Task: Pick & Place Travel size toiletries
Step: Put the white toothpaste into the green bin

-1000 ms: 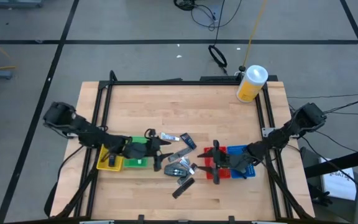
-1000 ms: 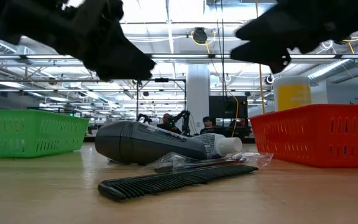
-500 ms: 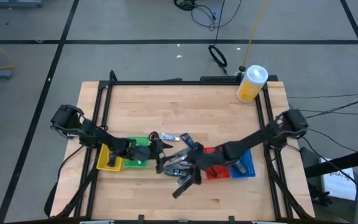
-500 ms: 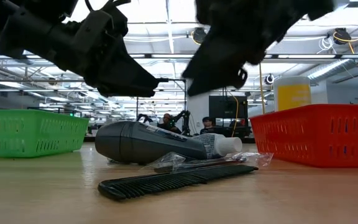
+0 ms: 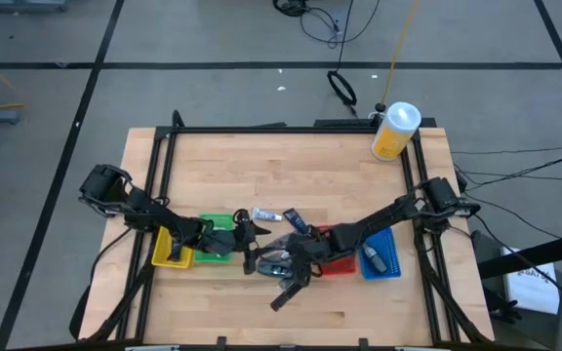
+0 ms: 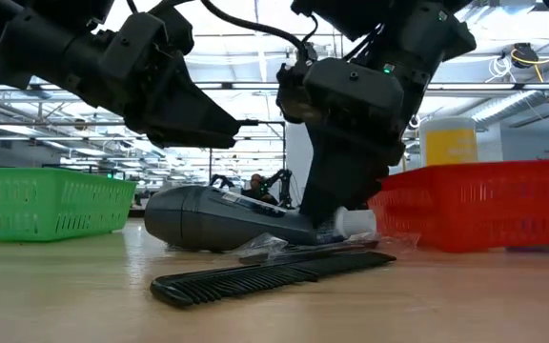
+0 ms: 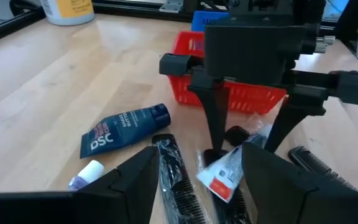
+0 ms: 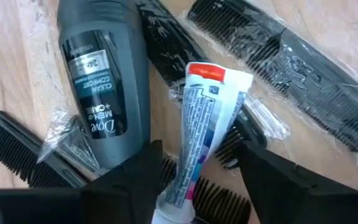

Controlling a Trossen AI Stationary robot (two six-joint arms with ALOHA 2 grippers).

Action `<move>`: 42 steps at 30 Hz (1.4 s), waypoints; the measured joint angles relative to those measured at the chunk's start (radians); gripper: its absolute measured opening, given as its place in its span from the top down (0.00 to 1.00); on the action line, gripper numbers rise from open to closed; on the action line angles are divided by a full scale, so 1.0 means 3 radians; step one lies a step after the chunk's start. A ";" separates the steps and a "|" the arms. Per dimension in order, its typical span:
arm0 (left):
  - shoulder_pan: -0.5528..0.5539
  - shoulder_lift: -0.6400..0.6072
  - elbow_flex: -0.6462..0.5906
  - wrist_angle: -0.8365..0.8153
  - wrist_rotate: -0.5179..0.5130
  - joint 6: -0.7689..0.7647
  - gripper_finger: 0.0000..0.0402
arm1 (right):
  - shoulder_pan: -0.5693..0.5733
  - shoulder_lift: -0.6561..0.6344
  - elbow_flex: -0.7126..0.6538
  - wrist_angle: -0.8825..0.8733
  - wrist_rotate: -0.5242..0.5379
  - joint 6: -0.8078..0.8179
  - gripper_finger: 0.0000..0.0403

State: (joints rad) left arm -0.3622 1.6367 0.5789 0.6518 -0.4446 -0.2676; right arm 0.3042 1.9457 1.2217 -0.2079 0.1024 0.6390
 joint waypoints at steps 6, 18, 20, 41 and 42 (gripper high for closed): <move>0.0000 0.0000 0.0000 -0.0002 -0.0001 -0.0001 0.44 | -0.0014 -0.0015 0.0000 -0.0013 0.0009 -0.0006 0.71; 0.0003 -0.0051 0.0002 0.0148 0.0134 -0.0077 0.44 | 0.0041 -0.0467 -0.0008 -0.0039 0.0397 -0.0515 0.93; 0.0038 -0.0049 0.0002 0.0251 0.0242 -0.0284 0.44 | 0.0091 -0.0533 -0.0005 0.0065 0.0651 -0.0750 0.90; 0.0391 -0.0045 0.0003 0.0557 0.1177 -0.1537 0.65 | 0.0261 -0.0511 -0.0008 0.0436 0.1589 -0.1824 0.92; 0.0395 -0.0045 0.0003 0.0552 0.1180 -0.1545 0.69 | 0.0261 -0.0511 -0.0008 0.0435 0.1589 -0.1824 0.92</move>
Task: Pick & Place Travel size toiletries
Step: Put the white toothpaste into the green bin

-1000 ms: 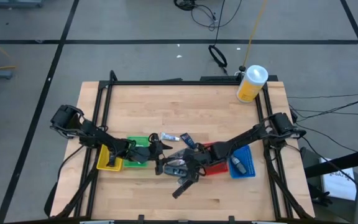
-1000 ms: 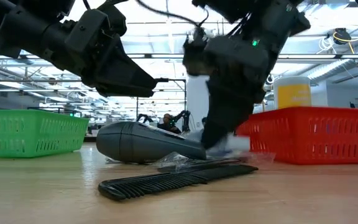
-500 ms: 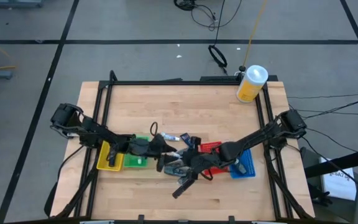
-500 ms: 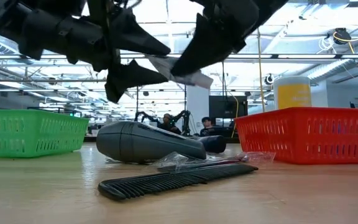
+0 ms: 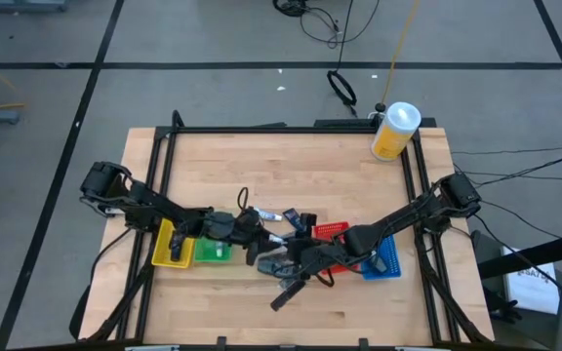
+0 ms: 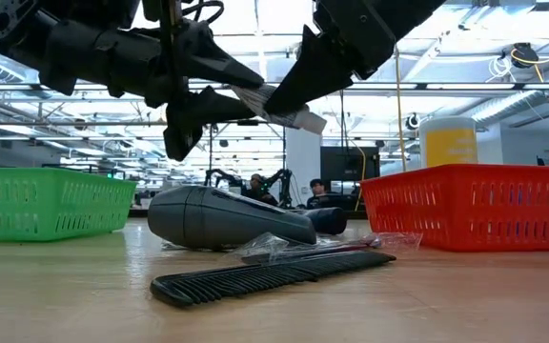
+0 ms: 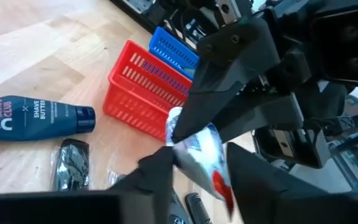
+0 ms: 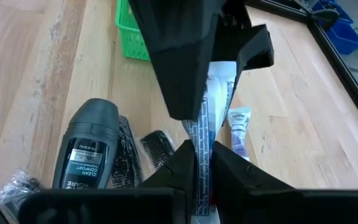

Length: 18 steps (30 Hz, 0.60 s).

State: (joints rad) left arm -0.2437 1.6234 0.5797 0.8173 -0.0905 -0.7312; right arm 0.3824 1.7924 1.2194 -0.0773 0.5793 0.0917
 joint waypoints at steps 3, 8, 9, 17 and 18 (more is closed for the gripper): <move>0.0007 0.0000 0.0000 -0.0008 0.0002 0.0004 0.81 | -0.0003 0.0000 0.0000 -0.0010 -0.0014 -0.0008 0.92; 0.0020 0.0000 0.0000 -0.0013 0.0106 0.0167 0.95 | 0.0000 -0.0008 0.0003 -0.0099 -0.0023 -0.0089 0.83; 0.0032 -0.0017 0.0000 -0.0025 0.0169 0.0205 0.97 | 0.0000 -0.0045 0.0003 -0.0165 -0.0032 -0.0065 0.79; -0.0062 -0.0864 0.0103 -0.1528 0.0231 0.0500 0.98 | 0.0040 -0.0480 -0.0005 -0.0928 -0.0450 0.0473 0.42; -0.0096 -0.1004 0.0197 -0.1910 0.0155 0.0525 0.98 | 0.0059 -0.0514 -0.0028 -0.0927 -0.0430 0.0512 0.40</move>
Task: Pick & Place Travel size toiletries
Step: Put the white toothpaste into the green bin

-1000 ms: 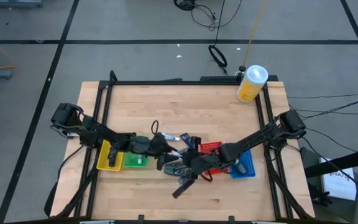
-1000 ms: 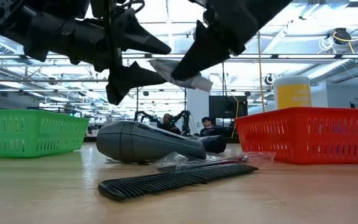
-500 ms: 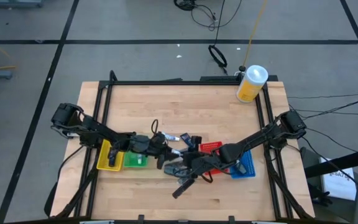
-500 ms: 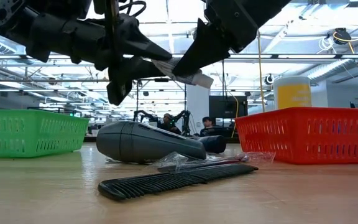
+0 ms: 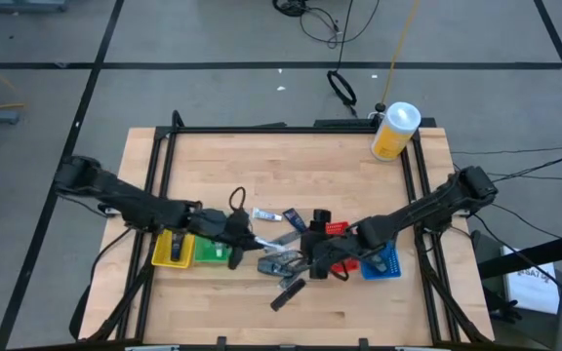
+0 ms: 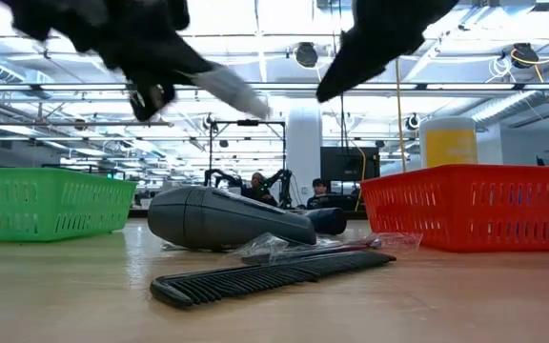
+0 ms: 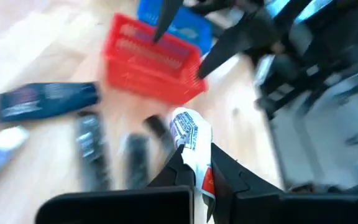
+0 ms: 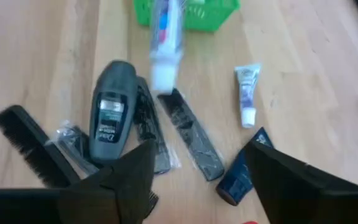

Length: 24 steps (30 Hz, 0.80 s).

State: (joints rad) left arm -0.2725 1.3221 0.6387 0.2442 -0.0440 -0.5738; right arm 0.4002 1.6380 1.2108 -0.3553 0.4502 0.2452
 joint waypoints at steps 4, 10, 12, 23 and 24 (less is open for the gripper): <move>-0.0235 -0.0407 0.0562 -0.2069 -0.0330 -0.0121 0.98 | 0.0052 -0.0074 -0.0246 0.0325 0.0056 -0.0080 0.34; -0.0493 -0.0443 0.1259 -0.4440 -0.0359 -0.1070 0.98 | 0.0016 -0.0090 -0.0700 0.1117 0.0162 -0.0279 0.35; -0.0530 -0.0439 0.1236 -0.4678 -0.0339 -0.1294 0.98 | -0.0009 -0.0085 -0.0791 0.1285 0.0090 -0.0325 0.36; -0.0556 -0.0434 0.0524 -0.4485 -0.0839 -0.1737 0.97 | -0.0020 -0.0152 -0.0873 0.1494 0.0060 -0.0348 0.37; -0.0559 -0.0434 0.0492 -0.4445 -0.0839 -0.1729 0.97 | -0.0021 -0.0154 -0.0873 0.1511 0.0068 -0.0348 0.37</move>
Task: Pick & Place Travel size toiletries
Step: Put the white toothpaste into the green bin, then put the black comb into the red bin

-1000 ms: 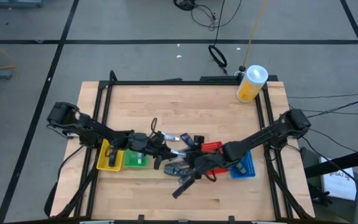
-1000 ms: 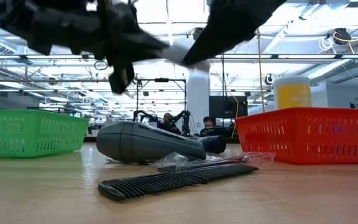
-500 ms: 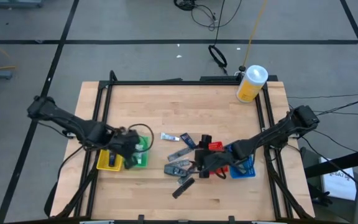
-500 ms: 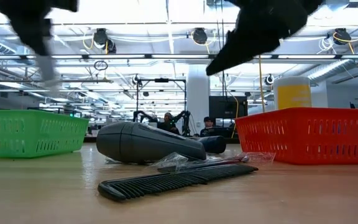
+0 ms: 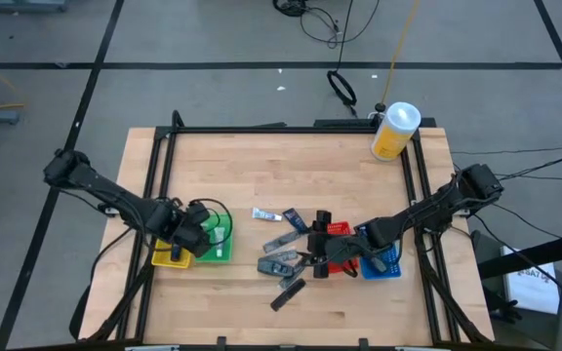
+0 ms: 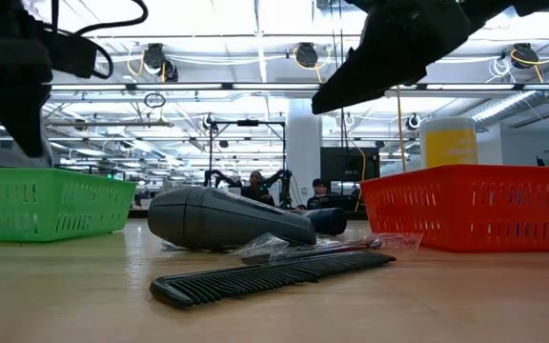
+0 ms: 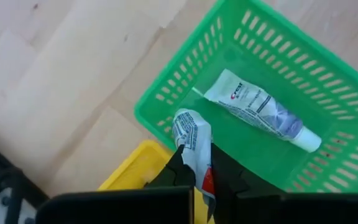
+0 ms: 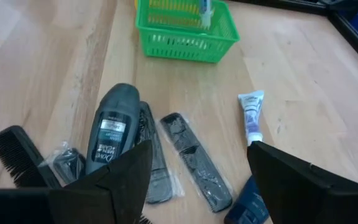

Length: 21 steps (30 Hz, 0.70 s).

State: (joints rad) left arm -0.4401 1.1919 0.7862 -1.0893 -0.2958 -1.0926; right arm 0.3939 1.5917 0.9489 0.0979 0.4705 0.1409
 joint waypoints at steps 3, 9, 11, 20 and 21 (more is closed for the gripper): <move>-0.0006 0.0000 -0.0052 0.0112 -0.0008 0.0059 0.92 | 0.0000 0.0006 0.0000 0.0001 -0.0011 -0.0012 0.37; -0.0006 0.0000 -0.0067 0.0156 -0.0023 0.0123 0.69 | 0.0001 0.0005 0.0000 0.0011 -0.0011 0.0003 0.37; -0.0006 0.0000 -0.0067 0.0158 -0.0059 0.0126 0.59 | 0.0001 0.0004 0.0000 0.0013 -0.0011 0.0007 0.37; -0.0098 0.0000 -0.0067 0.0203 -0.0628 -0.0081 0.32 | 0.0001 0.0005 0.0000 0.0026 -0.0014 0.0074 0.37; -0.0147 0.0000 -0.0069 0.0261 -0.0781 -0.0121 0.31 | 0.0001 0.0004 0.0000 0.0045 -0.0014 0.0085 0.37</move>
State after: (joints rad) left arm -0.4843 1.1919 0.7654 -1.0109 -0.5300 -1.1287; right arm 0.3943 1.5929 0.9489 0.1114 0.4664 0.1665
